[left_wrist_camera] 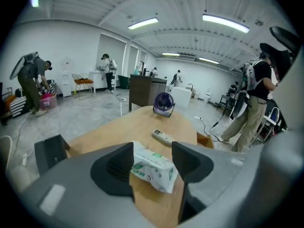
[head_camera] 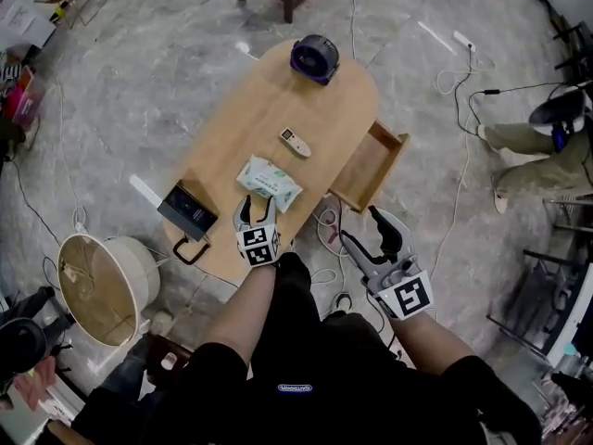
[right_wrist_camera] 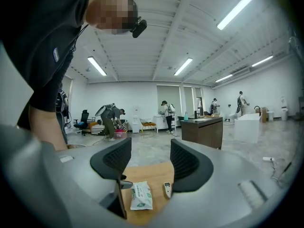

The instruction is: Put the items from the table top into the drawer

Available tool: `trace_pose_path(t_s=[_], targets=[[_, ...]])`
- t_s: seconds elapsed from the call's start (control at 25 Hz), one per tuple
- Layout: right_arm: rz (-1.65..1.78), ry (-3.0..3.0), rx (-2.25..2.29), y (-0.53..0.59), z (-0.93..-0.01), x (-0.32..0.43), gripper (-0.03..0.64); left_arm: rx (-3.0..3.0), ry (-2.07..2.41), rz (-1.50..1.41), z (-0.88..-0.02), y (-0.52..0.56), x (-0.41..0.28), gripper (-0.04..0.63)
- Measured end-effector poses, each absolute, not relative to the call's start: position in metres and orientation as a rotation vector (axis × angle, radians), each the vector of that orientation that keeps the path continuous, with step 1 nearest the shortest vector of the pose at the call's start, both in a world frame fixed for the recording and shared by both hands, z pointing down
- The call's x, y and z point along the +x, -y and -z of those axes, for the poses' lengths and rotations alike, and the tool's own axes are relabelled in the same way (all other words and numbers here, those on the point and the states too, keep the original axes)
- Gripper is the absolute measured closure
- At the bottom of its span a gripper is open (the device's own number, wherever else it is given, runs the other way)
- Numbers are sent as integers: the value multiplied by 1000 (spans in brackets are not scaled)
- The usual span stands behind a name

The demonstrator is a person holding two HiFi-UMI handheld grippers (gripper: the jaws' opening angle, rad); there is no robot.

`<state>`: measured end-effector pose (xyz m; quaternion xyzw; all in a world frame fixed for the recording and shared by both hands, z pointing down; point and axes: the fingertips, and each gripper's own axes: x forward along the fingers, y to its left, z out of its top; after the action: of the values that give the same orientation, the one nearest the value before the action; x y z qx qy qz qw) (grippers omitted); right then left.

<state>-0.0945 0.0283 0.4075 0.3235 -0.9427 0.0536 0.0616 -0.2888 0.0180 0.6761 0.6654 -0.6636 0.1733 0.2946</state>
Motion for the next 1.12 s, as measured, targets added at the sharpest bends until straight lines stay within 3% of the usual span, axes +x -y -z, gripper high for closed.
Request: trace_pose_path(t_s=[0.48,1.12], targets=[[-203,2850,1079,-14,-423,-92,345,1479,1677,-452,-782,8,-296,294],[-283,2817,1159,1,-460,-82,347,1280,1599,-405,-828,27,-305,304]])
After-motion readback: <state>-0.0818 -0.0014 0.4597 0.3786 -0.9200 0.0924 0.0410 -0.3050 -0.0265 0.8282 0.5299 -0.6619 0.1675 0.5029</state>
